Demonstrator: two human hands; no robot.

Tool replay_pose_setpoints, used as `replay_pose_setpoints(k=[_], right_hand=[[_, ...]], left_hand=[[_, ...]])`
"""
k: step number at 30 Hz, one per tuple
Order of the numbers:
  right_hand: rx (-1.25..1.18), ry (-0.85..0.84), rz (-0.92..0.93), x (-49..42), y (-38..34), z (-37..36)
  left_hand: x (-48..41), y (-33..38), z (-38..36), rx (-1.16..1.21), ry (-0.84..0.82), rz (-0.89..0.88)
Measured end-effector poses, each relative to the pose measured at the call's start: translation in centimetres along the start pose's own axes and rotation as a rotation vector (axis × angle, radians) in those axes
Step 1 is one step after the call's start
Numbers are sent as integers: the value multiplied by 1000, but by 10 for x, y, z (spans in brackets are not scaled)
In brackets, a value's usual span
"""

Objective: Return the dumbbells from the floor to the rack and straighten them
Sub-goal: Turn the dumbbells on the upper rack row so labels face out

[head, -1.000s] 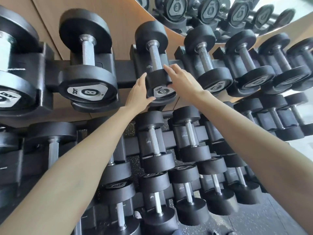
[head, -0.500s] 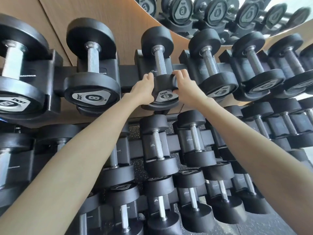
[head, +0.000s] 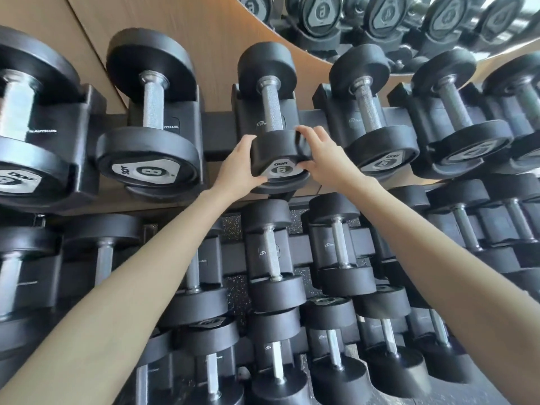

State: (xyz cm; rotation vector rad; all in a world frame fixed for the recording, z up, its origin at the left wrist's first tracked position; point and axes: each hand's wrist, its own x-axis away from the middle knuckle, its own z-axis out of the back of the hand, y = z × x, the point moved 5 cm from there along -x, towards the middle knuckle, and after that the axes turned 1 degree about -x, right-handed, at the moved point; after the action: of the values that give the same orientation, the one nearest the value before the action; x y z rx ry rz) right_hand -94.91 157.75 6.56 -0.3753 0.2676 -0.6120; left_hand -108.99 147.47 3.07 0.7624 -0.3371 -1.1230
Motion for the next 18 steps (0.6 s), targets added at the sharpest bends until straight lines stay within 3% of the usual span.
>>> replay_pose_setpoints(k=[2, 6, 12, 18], right_hand=[[30, 20, -19, 2, -3, -1], [22, 24, -39, 2, 4, 0], [-276, 21, -157, 9, 18, -12], [58, -17, 13, -2, -13, -7]], left_hand=[[-1, -8, -5, 57, 28, 64], [-8, -2, -1, -45, -15, 17], [-17, 24, 10, -333, -87, -108], [0, -5, 16, -135, -2, 87]])
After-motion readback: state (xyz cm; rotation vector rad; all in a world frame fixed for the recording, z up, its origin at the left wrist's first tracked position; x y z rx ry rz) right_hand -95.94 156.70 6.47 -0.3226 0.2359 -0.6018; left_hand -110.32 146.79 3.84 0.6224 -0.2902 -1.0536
